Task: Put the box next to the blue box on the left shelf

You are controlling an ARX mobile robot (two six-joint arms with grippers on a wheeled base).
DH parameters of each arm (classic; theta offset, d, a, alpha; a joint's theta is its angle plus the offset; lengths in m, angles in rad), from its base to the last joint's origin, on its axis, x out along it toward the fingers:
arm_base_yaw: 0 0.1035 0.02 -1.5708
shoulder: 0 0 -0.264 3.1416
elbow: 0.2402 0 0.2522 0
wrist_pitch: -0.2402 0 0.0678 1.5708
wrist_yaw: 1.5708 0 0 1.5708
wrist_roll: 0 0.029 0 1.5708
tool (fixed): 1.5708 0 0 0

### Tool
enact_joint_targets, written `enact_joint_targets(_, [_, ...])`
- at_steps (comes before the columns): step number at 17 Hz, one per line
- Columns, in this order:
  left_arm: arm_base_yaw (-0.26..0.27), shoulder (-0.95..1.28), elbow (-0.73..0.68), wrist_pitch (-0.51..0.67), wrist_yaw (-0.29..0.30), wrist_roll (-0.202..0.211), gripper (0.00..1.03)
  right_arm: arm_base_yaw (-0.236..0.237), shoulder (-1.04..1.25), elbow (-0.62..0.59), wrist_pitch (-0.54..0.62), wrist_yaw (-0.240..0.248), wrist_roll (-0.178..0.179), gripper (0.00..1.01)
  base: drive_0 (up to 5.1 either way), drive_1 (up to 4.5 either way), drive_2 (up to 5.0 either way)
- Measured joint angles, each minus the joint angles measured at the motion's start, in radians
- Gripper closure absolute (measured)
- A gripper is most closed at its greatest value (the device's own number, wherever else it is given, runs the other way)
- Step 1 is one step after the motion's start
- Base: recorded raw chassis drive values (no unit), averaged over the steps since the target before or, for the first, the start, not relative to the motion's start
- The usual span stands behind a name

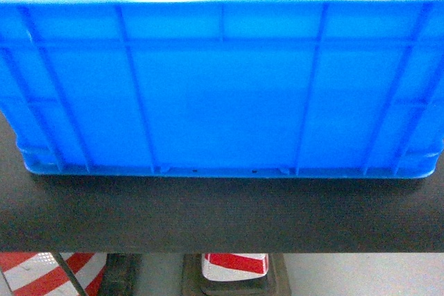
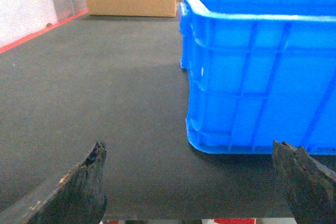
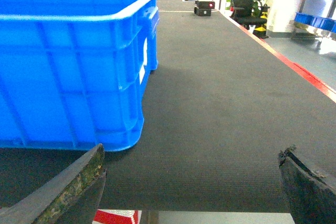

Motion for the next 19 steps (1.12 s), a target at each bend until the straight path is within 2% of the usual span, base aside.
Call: enact_joint_targets(19, [0.000,0.000,0.000,0.001,0.000,0.000,0.05,0.000,0.000,0.000,-0.001,0.000,0.001,0.03,0.0,0.00,0.0])
